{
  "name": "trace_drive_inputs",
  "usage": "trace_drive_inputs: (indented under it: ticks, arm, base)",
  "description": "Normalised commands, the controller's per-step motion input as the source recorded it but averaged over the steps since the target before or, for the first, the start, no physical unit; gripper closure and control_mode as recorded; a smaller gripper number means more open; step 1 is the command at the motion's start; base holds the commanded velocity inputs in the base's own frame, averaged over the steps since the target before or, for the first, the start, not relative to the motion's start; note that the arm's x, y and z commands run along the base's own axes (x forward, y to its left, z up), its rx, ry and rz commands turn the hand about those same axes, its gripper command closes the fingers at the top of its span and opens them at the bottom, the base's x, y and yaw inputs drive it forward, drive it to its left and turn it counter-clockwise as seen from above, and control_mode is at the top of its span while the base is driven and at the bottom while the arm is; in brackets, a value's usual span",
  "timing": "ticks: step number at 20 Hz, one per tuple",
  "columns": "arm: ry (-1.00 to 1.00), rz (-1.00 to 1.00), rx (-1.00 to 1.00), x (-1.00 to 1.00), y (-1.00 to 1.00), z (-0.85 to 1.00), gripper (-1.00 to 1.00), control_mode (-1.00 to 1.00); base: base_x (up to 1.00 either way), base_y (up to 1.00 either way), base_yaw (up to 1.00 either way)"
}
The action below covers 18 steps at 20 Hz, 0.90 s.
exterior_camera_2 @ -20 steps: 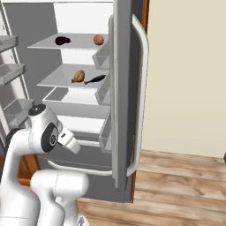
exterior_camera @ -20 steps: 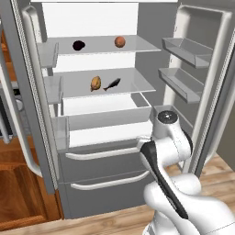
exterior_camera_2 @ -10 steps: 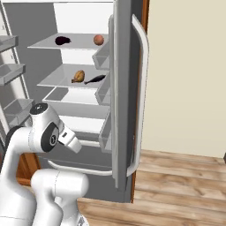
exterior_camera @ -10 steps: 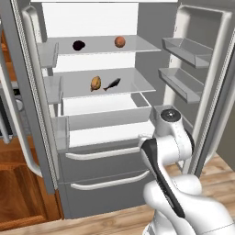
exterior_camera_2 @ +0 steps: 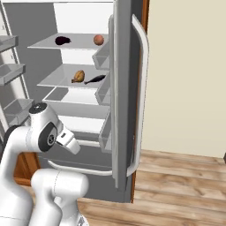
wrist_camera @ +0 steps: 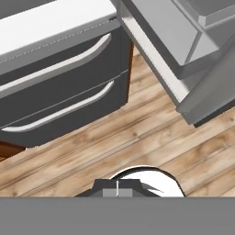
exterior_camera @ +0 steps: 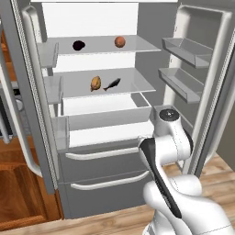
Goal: Gather the onion and eggplant from the fridge and place them on a tray on the dining counter. Then gather the fish and chicken drumstick from the fridge and place them on the other tray.
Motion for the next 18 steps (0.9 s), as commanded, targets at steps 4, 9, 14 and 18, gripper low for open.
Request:
trace_drive_inputs:
  ticks: [4,9,14,18]
  arm:
    - [-0.03,0.0,0.0,-0.11,0.0,-0.02,1.0,1.0]
    - [0.0,0.0,0.0,0.0,0.0,0.0,1.0,1.0]
    - [0.0,0.0,0.0,0.0,0.0,0.0,1.0,1.0]
    - [0.0,0.0,0.0,0.0,0.0,0.0,1.0,1.0]
  base:
    - [-0.14,0.01,0.0]
    - [-0.25,0.18,0.0]
    - [-0.09,0.27,0.0]
    - [0.0,0.42,0.0]
